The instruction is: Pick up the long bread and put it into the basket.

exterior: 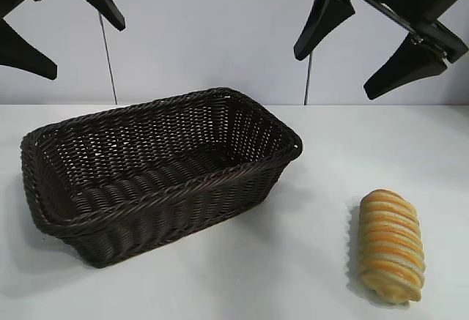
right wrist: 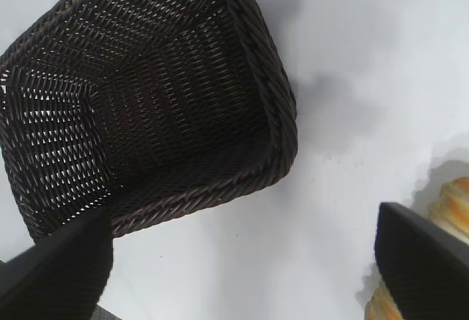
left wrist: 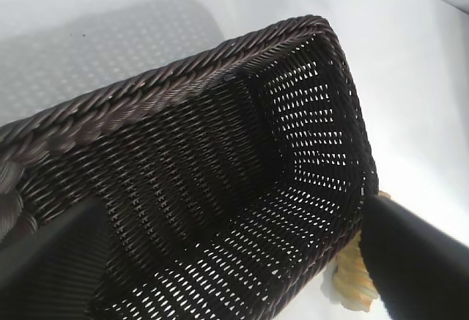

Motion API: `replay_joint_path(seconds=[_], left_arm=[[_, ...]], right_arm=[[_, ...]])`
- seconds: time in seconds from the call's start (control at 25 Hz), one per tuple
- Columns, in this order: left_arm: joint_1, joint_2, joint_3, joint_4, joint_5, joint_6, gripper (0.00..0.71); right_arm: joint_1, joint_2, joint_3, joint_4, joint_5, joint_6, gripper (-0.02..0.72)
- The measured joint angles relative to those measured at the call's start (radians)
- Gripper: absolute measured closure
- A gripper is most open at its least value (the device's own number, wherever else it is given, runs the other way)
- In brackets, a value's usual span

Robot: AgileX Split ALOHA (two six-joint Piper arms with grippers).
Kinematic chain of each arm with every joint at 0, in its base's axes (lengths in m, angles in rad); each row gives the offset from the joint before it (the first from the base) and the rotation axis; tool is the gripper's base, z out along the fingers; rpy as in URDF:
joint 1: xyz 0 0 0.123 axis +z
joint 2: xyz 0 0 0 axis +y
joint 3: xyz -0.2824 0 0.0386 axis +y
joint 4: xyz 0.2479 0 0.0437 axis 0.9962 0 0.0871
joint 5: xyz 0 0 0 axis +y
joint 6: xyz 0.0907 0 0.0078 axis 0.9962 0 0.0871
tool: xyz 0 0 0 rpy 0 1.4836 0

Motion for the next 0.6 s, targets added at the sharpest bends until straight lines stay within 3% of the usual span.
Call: replay_joint_path(seconds=[0.24, 0.6], left_arm=[[0.003, 0.001, 0.093, 0.288, 0.034, -0.231, 0.043], [0.003, 0.107, 0.146, 0.233, -0.049, -0.204, 0.043]], right_arm=[[0.0, 0.0, 0.0, 0.0, 0.0, 0.0, 0.008], [0.0, 0.0, 0.0, 0.0, 0.0, 0.0, 0.008]])
